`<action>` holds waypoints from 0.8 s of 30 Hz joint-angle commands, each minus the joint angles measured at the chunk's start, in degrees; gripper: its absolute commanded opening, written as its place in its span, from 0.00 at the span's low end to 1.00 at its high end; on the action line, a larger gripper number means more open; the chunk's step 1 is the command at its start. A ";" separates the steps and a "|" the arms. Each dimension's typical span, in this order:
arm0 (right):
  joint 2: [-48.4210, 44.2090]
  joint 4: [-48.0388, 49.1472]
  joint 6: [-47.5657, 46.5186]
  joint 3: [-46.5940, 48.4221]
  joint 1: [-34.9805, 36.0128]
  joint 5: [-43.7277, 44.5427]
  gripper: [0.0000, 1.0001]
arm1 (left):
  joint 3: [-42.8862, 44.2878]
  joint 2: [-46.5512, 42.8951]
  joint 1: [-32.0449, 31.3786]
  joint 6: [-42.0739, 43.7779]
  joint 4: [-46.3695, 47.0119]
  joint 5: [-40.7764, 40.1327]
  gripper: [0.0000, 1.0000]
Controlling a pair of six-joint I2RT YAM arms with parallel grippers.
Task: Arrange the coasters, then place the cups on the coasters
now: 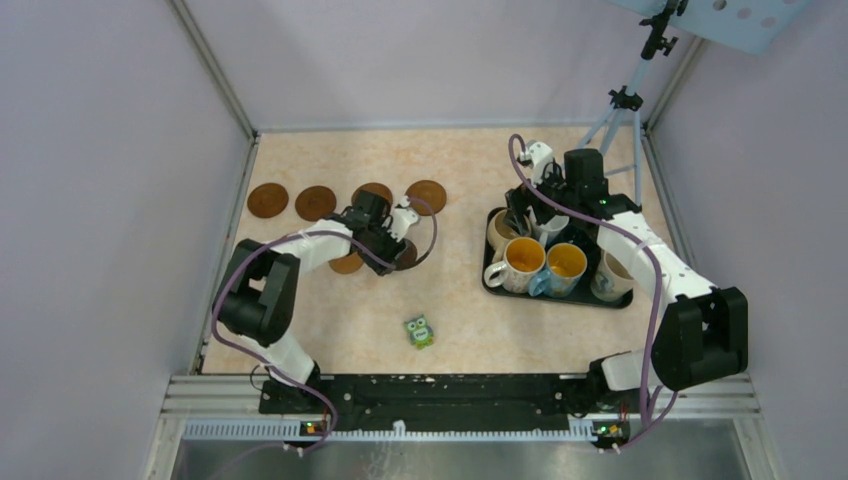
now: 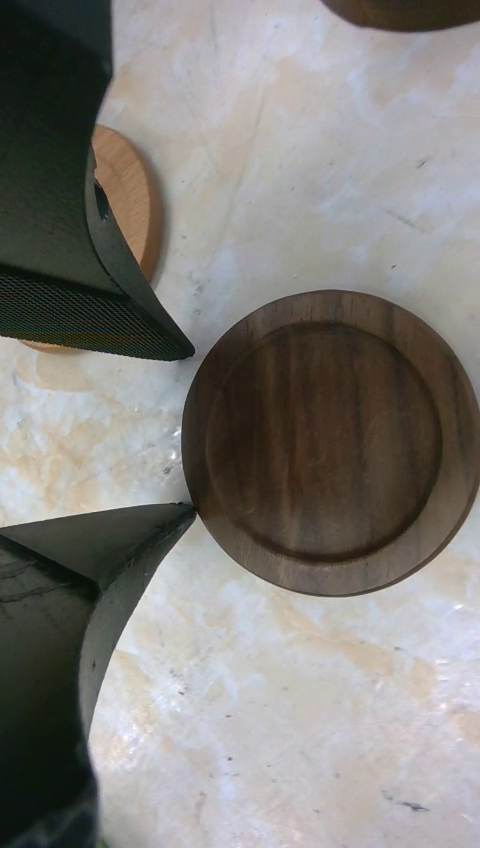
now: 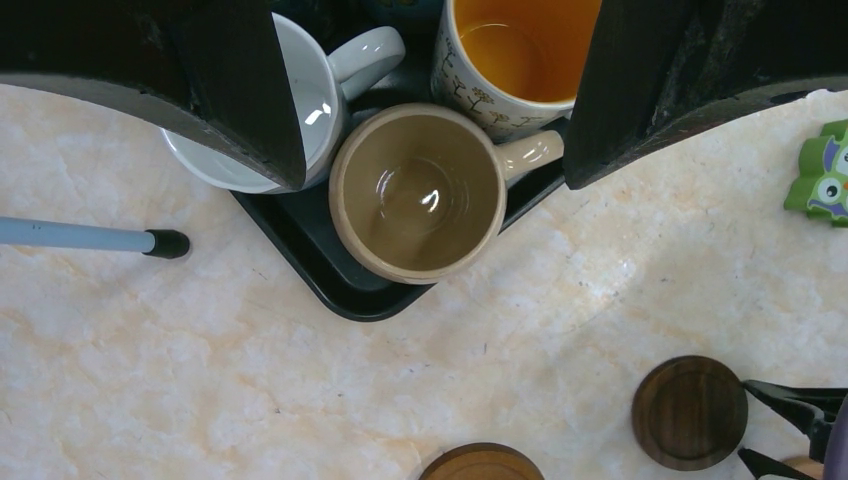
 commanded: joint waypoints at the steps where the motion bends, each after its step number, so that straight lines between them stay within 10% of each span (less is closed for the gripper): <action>1: -0.78 1.12 0.23 0.71 -0.40 -0.28 0.99 | -0.23 3.74 -0.37 -2.07 -0.46 0.41 0.61; 24: -5.06 -2.14 6.56 6.64 -11.96 -4.67 0.99 | 17.88 -5.37 -5.65 3.97 -13.92 15.23 0.76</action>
